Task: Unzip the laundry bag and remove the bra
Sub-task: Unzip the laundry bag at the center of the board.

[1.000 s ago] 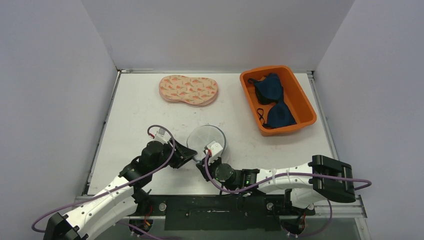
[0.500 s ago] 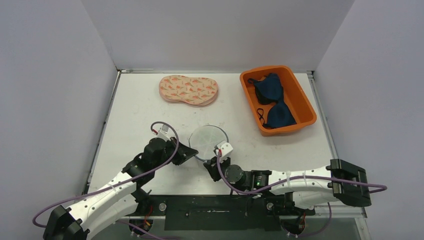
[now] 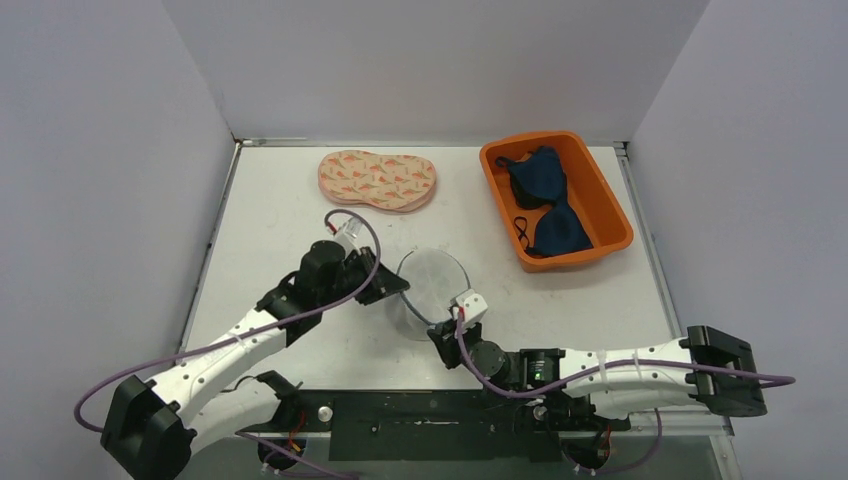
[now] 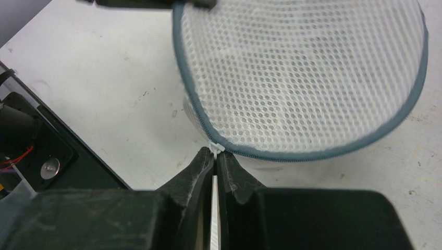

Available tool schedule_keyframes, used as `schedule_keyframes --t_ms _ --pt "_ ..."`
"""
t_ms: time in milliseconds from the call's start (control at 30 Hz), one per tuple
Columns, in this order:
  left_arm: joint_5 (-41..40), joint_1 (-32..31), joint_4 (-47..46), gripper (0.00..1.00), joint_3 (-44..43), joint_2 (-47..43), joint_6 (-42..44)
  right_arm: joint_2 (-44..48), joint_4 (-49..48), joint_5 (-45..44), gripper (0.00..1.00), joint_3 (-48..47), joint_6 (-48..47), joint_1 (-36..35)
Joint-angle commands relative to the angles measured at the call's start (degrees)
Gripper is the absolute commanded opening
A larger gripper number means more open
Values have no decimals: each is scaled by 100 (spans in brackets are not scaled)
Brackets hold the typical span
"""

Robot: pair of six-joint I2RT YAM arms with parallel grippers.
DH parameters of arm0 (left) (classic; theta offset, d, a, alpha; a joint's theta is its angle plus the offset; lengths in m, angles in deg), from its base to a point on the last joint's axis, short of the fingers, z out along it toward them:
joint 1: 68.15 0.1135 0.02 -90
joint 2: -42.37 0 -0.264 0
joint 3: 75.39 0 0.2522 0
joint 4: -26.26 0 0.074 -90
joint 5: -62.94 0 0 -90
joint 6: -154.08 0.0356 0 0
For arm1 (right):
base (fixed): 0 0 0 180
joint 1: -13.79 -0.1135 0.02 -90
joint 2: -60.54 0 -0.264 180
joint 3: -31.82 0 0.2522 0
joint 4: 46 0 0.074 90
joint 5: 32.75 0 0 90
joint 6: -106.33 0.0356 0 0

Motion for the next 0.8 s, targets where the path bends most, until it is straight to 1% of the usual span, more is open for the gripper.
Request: schedule_keyframes --t_ms 0,33,100,133,200,233,300,333,367,400,500,667,767 --pt "491 78 -45 15 -1291 644 876 -259 -445 -178 5 -219 -164 -167" --pt "511 93 174 26 -1493 804 976 -355 -549 -179 5 -257 -168 -169" --pt "591 100 553 52 -1667 977 1153 -541 -798 -111 5 -341 -187 -169" --pt "507 100 740 61 -1623 924 1159 -633 -871 -72 5 -392 -209 -172" --pt "367 100 825 73 -1251 529 1037 -860 -984 8 5 -502 -246 -168" --pt "264 107 911 82 -1056 257 984 -940 -1032 46 5 -562 -258 -168" --pt "-67 109 1354 93 -784 -350 942 -1063 -1136 119 5 -610 -247 -168" --pt "-215 114 1630 97 -690 -680 943 -1108 -1192 157 5 -620 -242 -158" --pt "-356 122 1915 98 -634 -955 958 -1149 -1239 186 5 -631 -240 -142" --pt "-494 124 2228 96 -588 -1240 957 -1189 -1271 216 5 -647 -234 -128" --pt "-708 127 2920 96 -473 -1945 848 -1312 -1356 346 5 -719 -222 -56" --pt "-555 118 3091 96 -44 -2850 162 -1573 -1396 517 5 -943 -287 -18" --pt "-503 116 3092 96 145 -3137 -217 -1782 -1406 632 5 -1121 -354 -18"
